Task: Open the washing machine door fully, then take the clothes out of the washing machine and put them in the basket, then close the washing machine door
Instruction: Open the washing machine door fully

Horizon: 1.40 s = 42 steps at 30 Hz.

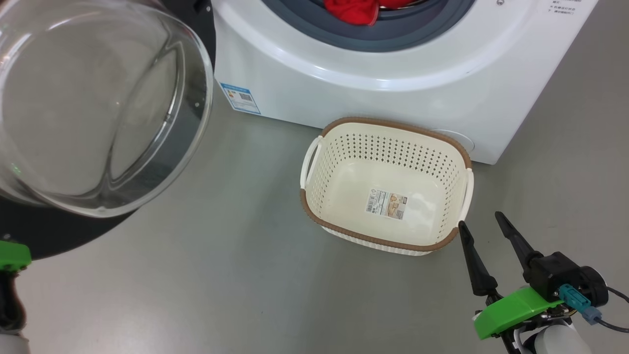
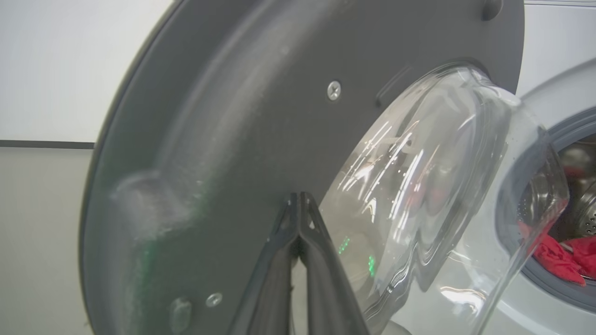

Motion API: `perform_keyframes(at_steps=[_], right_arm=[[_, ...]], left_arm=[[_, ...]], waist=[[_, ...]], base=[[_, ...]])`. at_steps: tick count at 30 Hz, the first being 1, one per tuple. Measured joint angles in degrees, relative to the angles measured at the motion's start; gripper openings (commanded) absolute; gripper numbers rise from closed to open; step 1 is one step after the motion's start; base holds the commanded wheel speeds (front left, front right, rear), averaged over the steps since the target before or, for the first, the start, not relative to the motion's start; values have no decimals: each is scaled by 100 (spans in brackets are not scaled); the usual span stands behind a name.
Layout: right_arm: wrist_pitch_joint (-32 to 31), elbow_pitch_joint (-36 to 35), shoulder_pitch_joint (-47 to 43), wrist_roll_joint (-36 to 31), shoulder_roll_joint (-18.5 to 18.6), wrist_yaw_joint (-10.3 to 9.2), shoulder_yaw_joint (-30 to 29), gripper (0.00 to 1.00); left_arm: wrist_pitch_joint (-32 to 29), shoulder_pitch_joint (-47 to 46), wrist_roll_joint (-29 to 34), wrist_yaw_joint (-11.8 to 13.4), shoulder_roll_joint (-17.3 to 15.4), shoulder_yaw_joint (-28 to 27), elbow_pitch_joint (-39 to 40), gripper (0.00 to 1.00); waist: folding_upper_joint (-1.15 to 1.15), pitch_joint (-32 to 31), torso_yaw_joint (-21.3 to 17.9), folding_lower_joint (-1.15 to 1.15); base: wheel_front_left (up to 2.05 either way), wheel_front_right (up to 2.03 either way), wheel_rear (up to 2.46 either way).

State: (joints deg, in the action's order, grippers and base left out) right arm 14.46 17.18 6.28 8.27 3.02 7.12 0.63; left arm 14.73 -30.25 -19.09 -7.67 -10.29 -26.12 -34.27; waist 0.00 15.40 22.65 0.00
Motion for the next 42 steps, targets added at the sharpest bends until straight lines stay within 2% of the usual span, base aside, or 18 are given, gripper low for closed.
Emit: perform_keyframes(at_steps=[7, 17, 27, 28, 29, 30, 31, 32, 33, 42], right_arm=[[0, -3, 23, -76, 1, 0, -9, 100], [0, -1, 44, -79, 1, 0, -12, 100], [0, 5, 32, 56, 0, 0, 12, 100], [0, 3, 23, 83, 0, 0, 8, 100], [0, 1, 4, 86, -1, 0, 3, 100], [0, 0, -24, 97, -1, 0, -1, 100], [0, 1, -47, 126, -1, 0, -5, 100], [0, 0, -57, 143, -2, 0, -12, 100], [0, -7, -65, 151, -1, 0, -20, 100], [0, -77, -264, 254, -8, 0, -155, 100]], left_arm=[[0, -162, 0, 1, -103, -54, -208, 0], [0, -119, -171, 2, -13, -24, -158, 0], [0, 653, -478, 9, 49, 477, 292, 0], [0, 733, -494, 9, 67, 544, 364, 13], [0, 810, -557, 9, 102, 571, 447, 34], [0, 876, -602, 9, 135, 600, 521, 45], [0, 948, -613, 9, 168, 615, 594, 60], [0, 1018, -613, 9, 194, 627, 651, 77], [0, 1090, -613, 9, 208, 669, 697, 100], [0, 1744, -878, 9, 192, 1406, 1236, 100]], waist=[[0, 58, -35, 0], [0, -79, -3, 0], [0, -380, -35, 0], [0, -411, -43, 0], [0, -441, -50, 0], [0, -470, -55, 0], [0, -501, -61, 0], [0, -532, -68, 0], [0, -562, -76, 0], [0, -728, -256, 0]], base=[[0, 0, 0], [0, 0, 0], [0, 0, 0], [0, 0, 0], [0, 0, 0], [0, 0, 0], [0, 0, 0], [0, 0, 0], [0, 0, 0], [0, 0, 0]])
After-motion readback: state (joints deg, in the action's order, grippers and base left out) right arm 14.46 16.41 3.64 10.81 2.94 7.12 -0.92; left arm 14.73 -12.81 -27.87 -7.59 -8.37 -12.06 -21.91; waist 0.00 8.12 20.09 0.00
